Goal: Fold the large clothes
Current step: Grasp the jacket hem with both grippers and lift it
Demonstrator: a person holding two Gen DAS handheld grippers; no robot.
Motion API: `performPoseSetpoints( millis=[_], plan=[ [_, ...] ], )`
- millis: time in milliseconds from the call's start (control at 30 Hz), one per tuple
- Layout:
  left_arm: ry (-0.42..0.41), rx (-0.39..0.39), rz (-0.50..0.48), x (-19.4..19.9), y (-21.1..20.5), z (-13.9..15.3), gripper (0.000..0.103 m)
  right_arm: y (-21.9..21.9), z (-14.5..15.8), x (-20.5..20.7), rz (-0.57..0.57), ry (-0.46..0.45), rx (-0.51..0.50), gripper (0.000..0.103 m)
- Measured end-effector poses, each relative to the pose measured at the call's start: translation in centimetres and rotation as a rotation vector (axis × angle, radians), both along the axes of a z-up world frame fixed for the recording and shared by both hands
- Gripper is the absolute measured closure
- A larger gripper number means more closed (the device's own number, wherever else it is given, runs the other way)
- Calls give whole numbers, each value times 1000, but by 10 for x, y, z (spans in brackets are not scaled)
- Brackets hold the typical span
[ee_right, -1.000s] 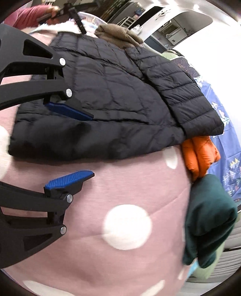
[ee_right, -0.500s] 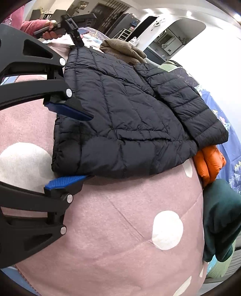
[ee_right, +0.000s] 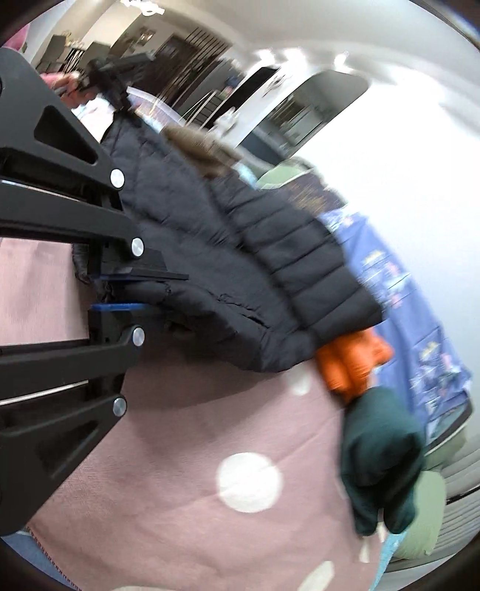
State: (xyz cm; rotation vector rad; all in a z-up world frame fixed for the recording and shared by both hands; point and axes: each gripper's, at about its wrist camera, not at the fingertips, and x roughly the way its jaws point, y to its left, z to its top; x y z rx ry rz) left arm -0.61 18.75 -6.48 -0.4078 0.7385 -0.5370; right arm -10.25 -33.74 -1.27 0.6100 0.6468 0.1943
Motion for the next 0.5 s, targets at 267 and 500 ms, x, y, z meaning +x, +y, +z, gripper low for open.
performPoseSetpoints(
  millis=[267,500],
  plan=[
    [-111,-98,44,-45,20,68,97,-7,87,-78,-34,-170,-23,96],
    [-351,7,55,-117,10,128,96,9,132,-119,-76,-272,-186,96]
  ],
)
